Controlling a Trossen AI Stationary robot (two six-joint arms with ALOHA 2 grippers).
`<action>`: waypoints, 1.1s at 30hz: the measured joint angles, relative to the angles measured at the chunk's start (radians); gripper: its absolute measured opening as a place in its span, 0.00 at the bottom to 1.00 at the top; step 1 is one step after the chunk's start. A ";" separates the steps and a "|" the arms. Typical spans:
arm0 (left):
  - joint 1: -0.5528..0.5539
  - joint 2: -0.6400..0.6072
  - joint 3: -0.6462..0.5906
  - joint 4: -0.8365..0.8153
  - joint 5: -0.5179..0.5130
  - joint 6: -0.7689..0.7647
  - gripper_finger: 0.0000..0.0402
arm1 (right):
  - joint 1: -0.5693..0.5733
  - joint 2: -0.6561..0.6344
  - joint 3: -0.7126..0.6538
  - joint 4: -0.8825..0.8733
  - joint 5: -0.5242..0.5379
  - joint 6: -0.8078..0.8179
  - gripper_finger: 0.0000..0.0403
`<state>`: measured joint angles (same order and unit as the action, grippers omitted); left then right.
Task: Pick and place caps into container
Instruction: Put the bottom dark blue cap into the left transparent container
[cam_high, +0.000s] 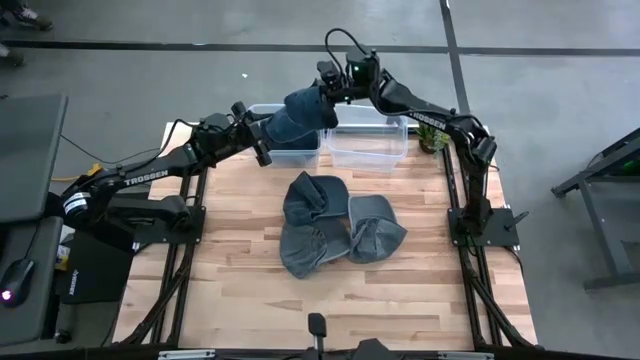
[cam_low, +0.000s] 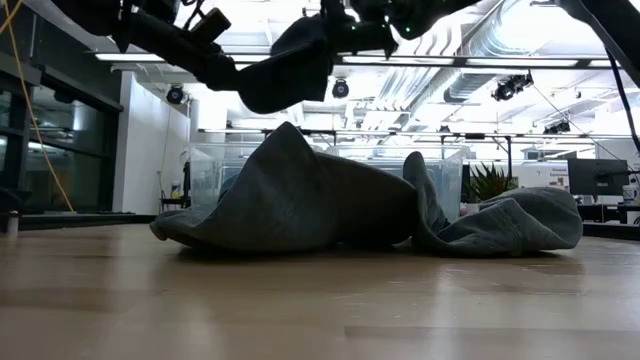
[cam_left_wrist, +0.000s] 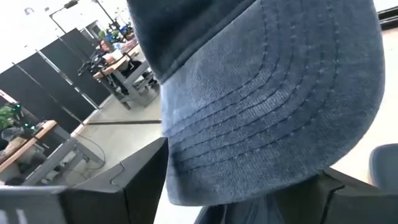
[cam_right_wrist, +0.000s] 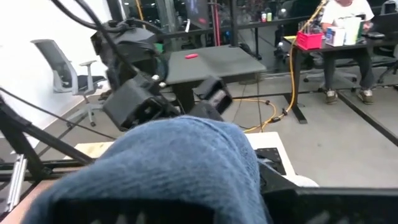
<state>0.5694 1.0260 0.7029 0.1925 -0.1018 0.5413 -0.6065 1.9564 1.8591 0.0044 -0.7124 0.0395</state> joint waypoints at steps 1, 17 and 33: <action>0.000 0.000 0.000 0.000 0.001 -0.006 0.63 | 0.004 0.000 0.000 0.001 0.000 -0.004 0.00; 0.000 0.000 0.000 0.026 -0.009 -0.078 0.09 | 0.017 0.000 0.000 -0.008 0.003 -0.014 0.00; 0.000 0.000 0.000 -0.005 -0.064 -0.131 0.01 | 0.017 0.000 -0.001 -0.014 0.003 -0.019 0.01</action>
<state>0.5690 1.0256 0.7033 0.1878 -0.1655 0.4103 -0.5900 1.9564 1.8585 -0.0101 -0.7092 0.0202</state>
